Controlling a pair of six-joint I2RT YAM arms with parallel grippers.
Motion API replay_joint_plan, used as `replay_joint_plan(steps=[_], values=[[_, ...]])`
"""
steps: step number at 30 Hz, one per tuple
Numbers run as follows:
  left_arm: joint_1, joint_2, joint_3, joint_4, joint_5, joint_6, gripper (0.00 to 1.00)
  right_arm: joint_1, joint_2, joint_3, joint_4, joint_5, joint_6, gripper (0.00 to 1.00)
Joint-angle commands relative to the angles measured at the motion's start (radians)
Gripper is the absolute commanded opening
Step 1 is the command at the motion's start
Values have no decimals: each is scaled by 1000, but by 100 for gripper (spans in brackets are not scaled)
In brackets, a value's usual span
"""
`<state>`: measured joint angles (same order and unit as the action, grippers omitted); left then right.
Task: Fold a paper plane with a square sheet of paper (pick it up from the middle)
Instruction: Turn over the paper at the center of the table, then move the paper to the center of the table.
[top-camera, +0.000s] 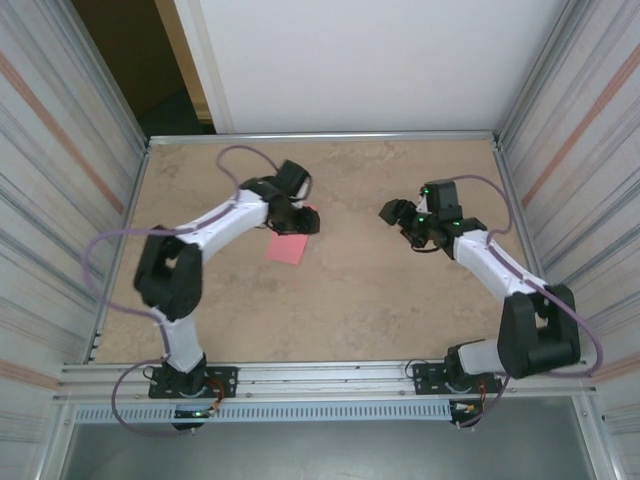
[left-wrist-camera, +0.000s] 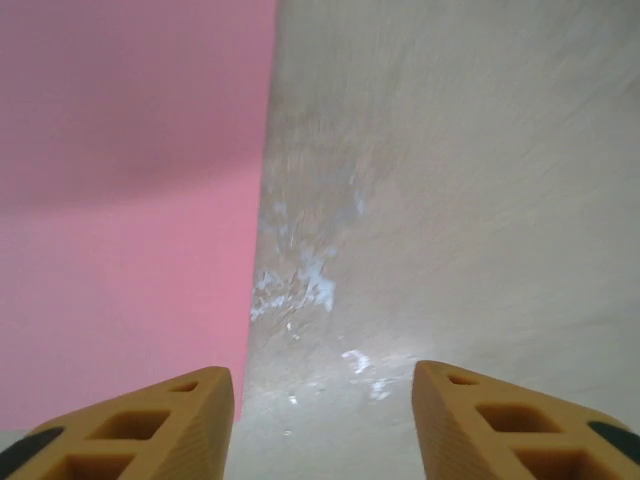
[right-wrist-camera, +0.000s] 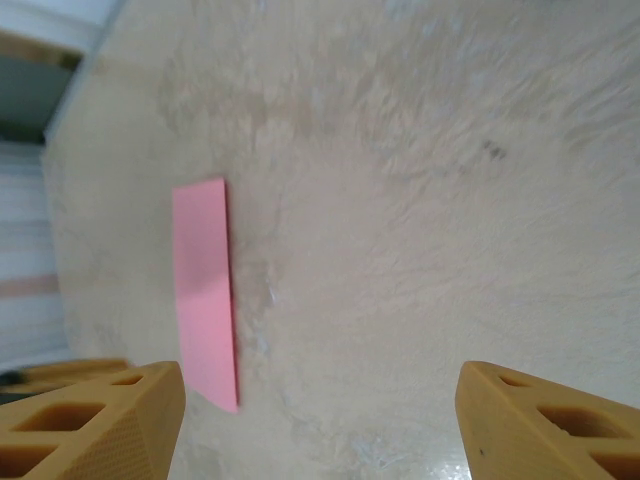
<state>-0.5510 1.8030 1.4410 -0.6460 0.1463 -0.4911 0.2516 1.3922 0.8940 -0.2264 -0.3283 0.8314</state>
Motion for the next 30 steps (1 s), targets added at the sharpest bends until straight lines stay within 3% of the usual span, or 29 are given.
replay_joint_plan(steps=[1,7,13,16,30], values=[[77,-117,-112,148,140,-106,57,96,94,77,-6,-21,-37,71],[244,-258,-312,200,132,-169,70,301,335,243,37,-48,-13,65],[358,-344,-452,253,151,-200,86,426,537,427,54,-93,11,62],[378,-369,-481,266,152,-196,92,454,615,489,51,-115,21,61],[386,-345,-488,290,188,-214,95,449,766,577,-5,-145,2,59]])
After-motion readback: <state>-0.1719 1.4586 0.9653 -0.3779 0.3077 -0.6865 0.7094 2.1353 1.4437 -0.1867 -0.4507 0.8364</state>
